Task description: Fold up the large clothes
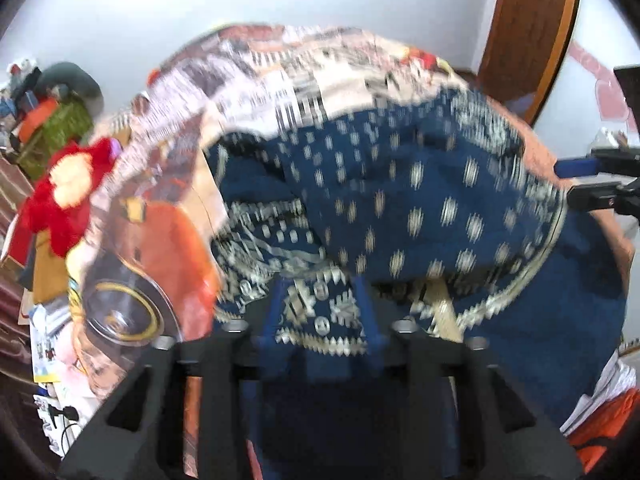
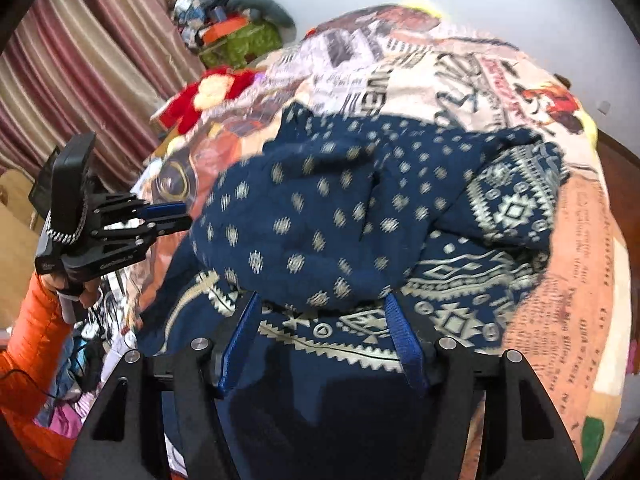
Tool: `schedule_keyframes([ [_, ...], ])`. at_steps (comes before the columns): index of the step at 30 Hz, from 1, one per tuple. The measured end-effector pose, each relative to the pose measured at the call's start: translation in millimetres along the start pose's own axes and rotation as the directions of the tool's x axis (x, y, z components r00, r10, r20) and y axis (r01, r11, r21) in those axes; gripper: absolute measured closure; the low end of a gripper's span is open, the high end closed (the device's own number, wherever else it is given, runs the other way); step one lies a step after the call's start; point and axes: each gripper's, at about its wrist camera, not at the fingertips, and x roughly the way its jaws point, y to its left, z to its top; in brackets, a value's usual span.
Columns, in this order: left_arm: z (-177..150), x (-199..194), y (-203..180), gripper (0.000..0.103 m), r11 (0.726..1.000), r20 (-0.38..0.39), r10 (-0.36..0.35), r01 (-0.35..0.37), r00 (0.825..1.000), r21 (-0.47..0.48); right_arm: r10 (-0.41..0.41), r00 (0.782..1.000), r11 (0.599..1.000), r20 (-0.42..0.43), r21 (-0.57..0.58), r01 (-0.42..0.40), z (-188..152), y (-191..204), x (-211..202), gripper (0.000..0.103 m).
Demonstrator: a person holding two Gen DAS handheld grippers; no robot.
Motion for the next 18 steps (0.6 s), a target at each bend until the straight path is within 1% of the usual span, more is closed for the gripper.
schedule_keyframes([
  [1, 5, -6, 1, 0.049, 1.000, 0.031, 0.002, -0.002, 1.000, -0.013, -0.002, 1.000, 1.000, 0.022, 0.008, 0.001, 4, -2, -6, 0.040],
  [2, 11, -10, 1, 0.048, 1.000, 0.054, 0.000, 0.001, 0.999, -0.025, -0.004, 0.999, 1.000, 0.039, 0.013, 0.003, 7, -3, -10, 0.037],
  [5, 29, -11, -3, 0.046, 0.998, 0.085, -0.036, 0.040, 0.996, -0.054, -0.027, 0.995, 0.999, 0.091, 0.025, 0.025, 19, -5, -17, 0.032],
  [8, 40, 2, -11, 0.044, 0.994, 0.090, -0.060, 0.068, 0.994, -0.086, -0.034, 0.995, 0.998, 0.090, 0.053, 0.029, 27, -6, -6, 0.031],
  [11, 42, 24, -20, 0.043, 0.989, 0.050, -0.105, 0.109, 0.993, -0.104, -0.030, 0.999, 0.996, 0.042, 0.084, 0.026, 26, -11, 15, 0.031],
  [15, 24, 53, -30, 0.044, 0.993, -0.038, -0.093, 0.090, 0.995, -0.076, -0.044, 0.998, 0.994, -0.043, 0.096, 0.048, 12, -16, 44, 0.031],
  [17, 10, 68, -30, 0.043, 0.994, -0.097, -0.089, 0.082, 0.991, -0.072, -0.052, 0.996, 0.994, -0.078, 0.096, 0.060, 4, -19, 52, 0.031],
  [18, 4, 72, -28, 0.043, 0.993, -0.110, -0.099, 0.090, 0.989, -0.080, -0.057, 0.994, 0.993, -0.095, 0.096, 0.066, -1, -21, 55, 0.031],
])
